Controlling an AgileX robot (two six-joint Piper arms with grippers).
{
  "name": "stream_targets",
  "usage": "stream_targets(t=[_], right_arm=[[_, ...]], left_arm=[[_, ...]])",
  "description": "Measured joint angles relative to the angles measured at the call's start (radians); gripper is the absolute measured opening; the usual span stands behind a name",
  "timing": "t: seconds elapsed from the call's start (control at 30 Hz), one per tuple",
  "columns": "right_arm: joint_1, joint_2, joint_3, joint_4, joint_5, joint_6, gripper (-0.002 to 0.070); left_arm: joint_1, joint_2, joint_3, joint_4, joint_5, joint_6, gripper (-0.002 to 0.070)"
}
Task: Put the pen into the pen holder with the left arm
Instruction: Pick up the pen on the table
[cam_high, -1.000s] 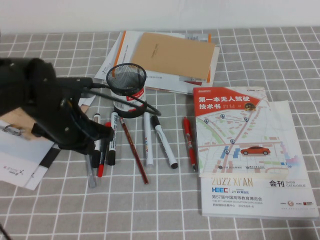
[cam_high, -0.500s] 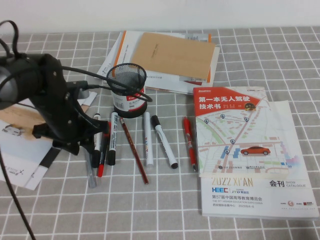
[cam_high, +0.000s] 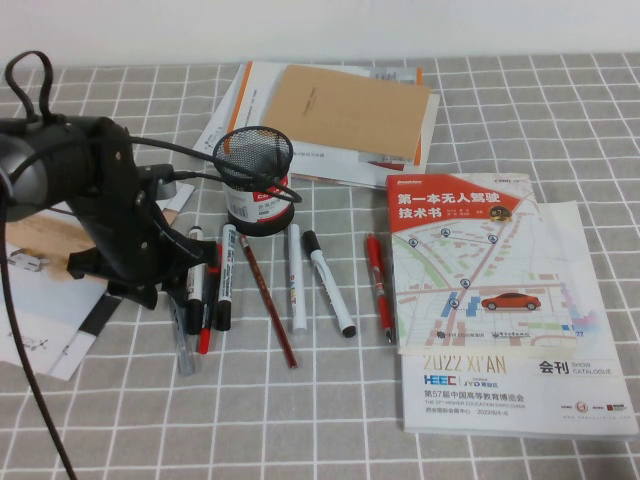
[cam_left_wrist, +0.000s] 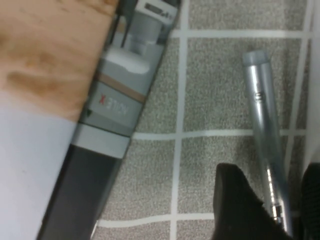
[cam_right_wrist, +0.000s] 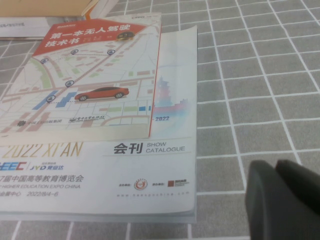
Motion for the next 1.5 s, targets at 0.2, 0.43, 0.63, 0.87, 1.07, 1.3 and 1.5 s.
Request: stream_targets(t=[0.2,0.43,0.63,0.87,1.07,1.3,1.5], right_arm=[[0.000,0.000,0.000,0.000,0.000,0.000,-0.0013],[0.000,0.000,0.000,0.000,0.000,0.000,-0.0012],[0.000,0.000,0.000,0.000,0.000,0.000,-0.0013],[0.000,0.000,0.000,0.000,0.000,0.000,-0.0012],[0.000,0.000,0.000,0.000,0.000,0.000,-0.0012],[0.000,0.000,0.000,0.000,0.000,0.000,-0.0012],[0.000,0.000,0.000,0.000,0.000,0.000,-0.0012]], left_arm=[[0.000,0.022,0.000,0.000,0.014,-0.004,0.0251],[0.000,0.034,-0.009,-0.002,0.031,-0.004,0.0250],[0.002,0.035,-0.010,0.014,0.037,0.010,0.0100],[0.002,0.035,-0.010,0.016,0.044,0.052,0.0049],[0.002,-0.006,-0.002,-0.006,0.060,0.106,0.0048],[0.002,-0.265,0.130,-0.010,-0.097,0.144,0.0048],[0.002,-0.477,0.351,-0.081,-0.483,0.220,0.0048]])
